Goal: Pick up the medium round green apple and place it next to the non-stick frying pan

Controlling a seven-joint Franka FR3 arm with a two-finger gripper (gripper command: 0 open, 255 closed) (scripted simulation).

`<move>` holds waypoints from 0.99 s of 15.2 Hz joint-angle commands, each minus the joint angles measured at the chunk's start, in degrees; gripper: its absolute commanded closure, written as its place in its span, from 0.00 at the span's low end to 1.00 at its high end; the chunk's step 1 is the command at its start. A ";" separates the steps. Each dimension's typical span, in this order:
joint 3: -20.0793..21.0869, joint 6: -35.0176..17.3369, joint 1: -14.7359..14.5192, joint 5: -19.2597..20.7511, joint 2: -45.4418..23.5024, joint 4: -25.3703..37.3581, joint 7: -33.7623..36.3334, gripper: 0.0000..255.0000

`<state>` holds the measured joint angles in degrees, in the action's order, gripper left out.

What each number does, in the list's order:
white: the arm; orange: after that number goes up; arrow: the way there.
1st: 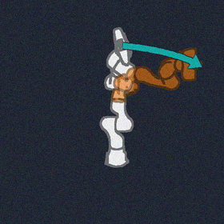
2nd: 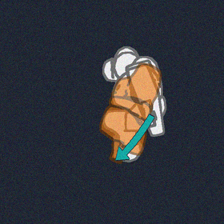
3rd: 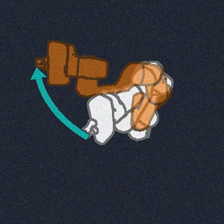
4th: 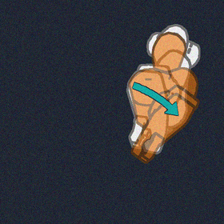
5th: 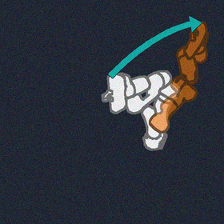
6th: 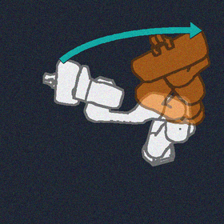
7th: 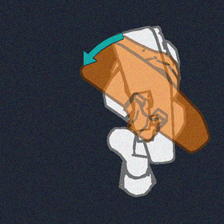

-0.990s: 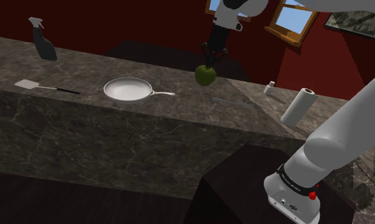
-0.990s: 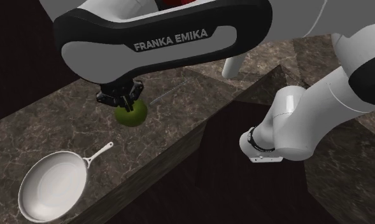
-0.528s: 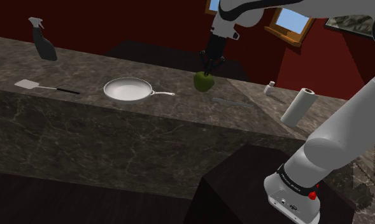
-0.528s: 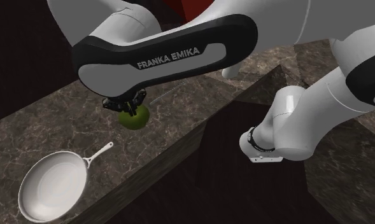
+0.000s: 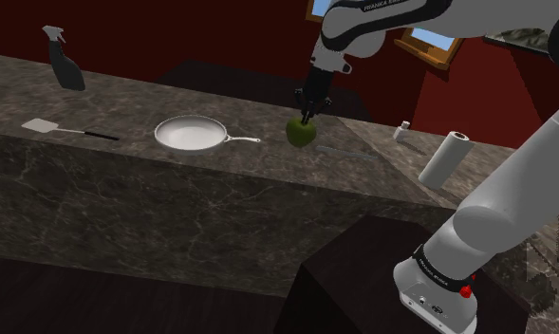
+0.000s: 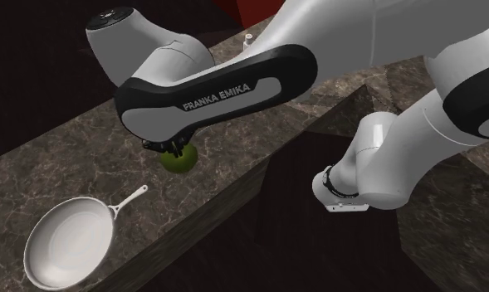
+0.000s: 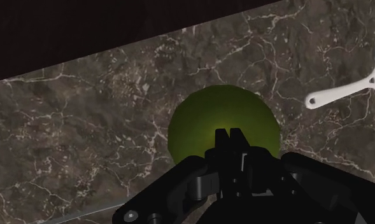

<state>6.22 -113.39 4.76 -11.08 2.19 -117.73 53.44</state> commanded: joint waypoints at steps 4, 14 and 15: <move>0.12 -3.84 -0.11 -0.20 -1.33 -2.50 -0.52 1.00; 0.22 -7.51 -0.20 -0.42 -2.86 -4.68 -1.09 1.00; 0.22 -7.51 -0.20 -0.42 -2.86 -4.68 -1.09 1.00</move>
<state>6.44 -120.89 4.56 -11.51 -0.67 -122.41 52.35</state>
